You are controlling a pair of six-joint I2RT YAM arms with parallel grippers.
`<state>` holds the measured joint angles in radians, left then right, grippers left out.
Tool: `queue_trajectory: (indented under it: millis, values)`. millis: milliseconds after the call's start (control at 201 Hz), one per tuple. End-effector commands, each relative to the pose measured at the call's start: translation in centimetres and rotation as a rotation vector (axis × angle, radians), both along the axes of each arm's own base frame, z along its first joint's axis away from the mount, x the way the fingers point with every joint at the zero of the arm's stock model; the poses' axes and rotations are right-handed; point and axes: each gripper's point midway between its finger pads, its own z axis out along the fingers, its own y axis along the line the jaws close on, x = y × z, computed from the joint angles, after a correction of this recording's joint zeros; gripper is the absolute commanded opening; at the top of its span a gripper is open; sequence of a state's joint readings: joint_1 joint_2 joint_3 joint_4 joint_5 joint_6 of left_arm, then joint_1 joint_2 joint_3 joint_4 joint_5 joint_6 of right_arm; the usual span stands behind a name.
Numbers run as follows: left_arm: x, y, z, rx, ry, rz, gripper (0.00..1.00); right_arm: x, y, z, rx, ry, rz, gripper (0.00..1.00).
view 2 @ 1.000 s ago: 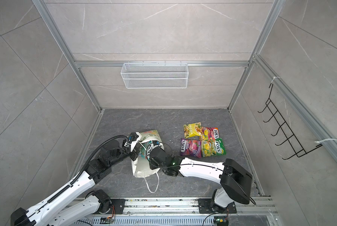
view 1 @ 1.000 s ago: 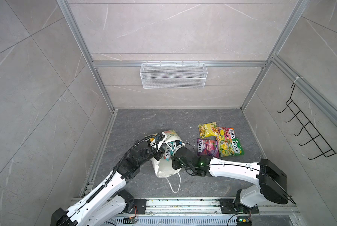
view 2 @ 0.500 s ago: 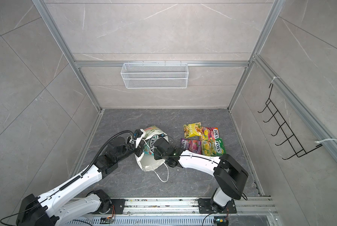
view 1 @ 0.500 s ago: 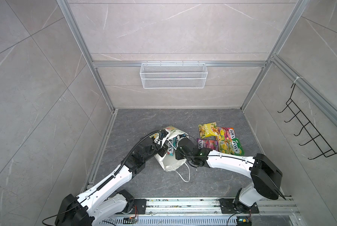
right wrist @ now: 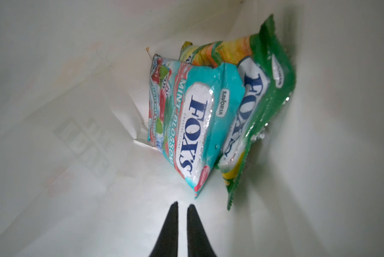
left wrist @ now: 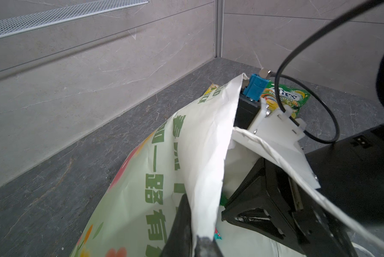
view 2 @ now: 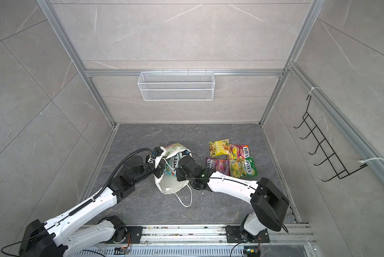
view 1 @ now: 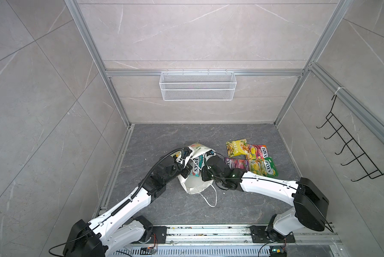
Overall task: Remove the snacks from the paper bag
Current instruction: 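Lower the open right gripper into the bag's opening beside the left gripper, then push the right gripper deeper toward the teal Mint Blossom pack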
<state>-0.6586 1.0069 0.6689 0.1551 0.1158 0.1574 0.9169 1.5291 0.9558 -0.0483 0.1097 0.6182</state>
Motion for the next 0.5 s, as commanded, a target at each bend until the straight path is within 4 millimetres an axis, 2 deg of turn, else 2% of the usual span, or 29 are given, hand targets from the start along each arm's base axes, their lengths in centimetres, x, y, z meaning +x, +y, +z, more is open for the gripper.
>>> queue_trajectory:
  millis: [0,119,234,398,493]
  values:
    - [-1.1,-0.3,1.5,-0.055,-0.012,-0.038,0.0,-0.2,0.7,1.2,0.126,-0.009,0.006,0.14]
    - [-0.7,0.0,1.3,-0.064,-0.015,-0.011,0.0,-1.3,1.8,1.0,0.121,-0.029,0.08,0.15]
    - [-0.4,-0.3,1.5,-0.065,-0.008,-0.011,0.0,-3.3,2.4,3.3,0.057,-0.133,0.12,0.16]
    - [-0.1,0.1,1.4,-0.07,-0.001,0.017,0.0,-3.8,1.1,5.1,0.062,-0.166,0.05,0.22]
    - [0.1,0.4,1.1,-0.08,-0.006,0.045,0.0,-3.9,0.2,5.7,0.055,-0.148,0.018,0.23]
